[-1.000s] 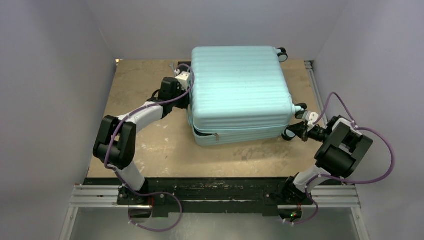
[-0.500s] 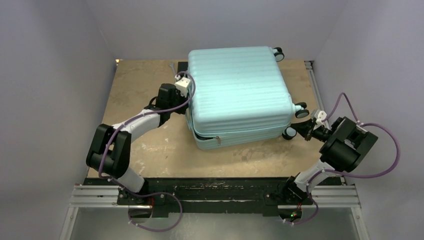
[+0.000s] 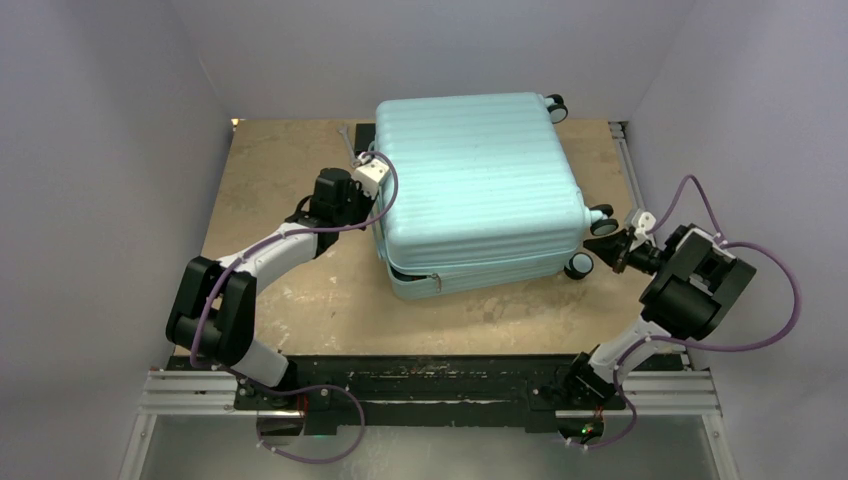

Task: Pack the luggage
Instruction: Zip the luggage at the center of the board.

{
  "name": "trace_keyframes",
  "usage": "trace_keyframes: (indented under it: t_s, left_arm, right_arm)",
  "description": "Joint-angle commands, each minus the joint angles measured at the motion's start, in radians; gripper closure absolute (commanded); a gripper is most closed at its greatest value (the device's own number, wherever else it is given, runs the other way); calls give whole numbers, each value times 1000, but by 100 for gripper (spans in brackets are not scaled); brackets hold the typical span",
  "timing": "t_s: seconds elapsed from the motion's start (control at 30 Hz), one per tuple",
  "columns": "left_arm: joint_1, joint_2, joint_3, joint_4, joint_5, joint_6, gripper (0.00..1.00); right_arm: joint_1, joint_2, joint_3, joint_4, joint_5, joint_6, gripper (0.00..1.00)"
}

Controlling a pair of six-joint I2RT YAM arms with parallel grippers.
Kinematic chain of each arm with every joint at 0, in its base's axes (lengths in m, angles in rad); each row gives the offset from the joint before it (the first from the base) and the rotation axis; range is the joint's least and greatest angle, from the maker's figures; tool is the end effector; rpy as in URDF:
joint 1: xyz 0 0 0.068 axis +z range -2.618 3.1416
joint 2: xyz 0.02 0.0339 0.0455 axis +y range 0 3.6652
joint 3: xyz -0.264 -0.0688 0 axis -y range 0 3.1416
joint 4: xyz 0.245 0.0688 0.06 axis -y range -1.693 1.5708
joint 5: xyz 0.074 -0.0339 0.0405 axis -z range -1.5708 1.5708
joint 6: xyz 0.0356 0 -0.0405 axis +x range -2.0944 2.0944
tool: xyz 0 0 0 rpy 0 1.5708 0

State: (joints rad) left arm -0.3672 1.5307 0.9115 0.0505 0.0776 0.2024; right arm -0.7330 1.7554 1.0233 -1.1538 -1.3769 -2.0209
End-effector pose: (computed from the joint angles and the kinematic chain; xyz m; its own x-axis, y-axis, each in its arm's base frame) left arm 0.3126 -0.1232 0.2250 -0.4082 0.3717 -0.8338 0.5114 0.8497 0.1285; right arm 0.2209 -0.1518 0.1770 -0.0122 -0.2225 -0.9749 -0.7906 0.5990 -0.1268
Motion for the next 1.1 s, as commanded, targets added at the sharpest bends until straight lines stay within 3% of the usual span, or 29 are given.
trace_keyframes:
  t_s: [0.0, 0.17, 0.47, 0.63, 0.77, 0.83, 0.93, 1.07]
  left_arm:
    - [-1, -1, -34, -121, -11, 87, 100]
    - [-8, -4, -35, -132, 1, 97, 100]
    - [-13, -10, -49, -132, -5, 102, 100]
    - [-13, -12, -38, -144, -9, 97, 100]
    - [-13, -24, -22, -163, -3, 103, 100]
    - [-13, -35, -19, -169, 1, 106, 100]
    - [-13, -48, -12, -179, 19, 111, 100]
    - [-13, -52, -3, -210, 59, 124, 100]
  right_arm:
    - [57, 29, 77, 34, -102, 71, 100]
    - [119, 65, 104, 34, -103, 127, 100]
    - [116, 129, 189, 33, -111, 219, 100]
    - [109, 107, 203, 101, 13, 276, 100]
    - [114, -48, 49, 460, 235, 528, 71]
    - [115, -127, -26, 574, 330, 559, 60]
    - [104, -150, -64, 556, 386, 476, 51]
    - [72, -86, -30, 409, 440, 307, 42]
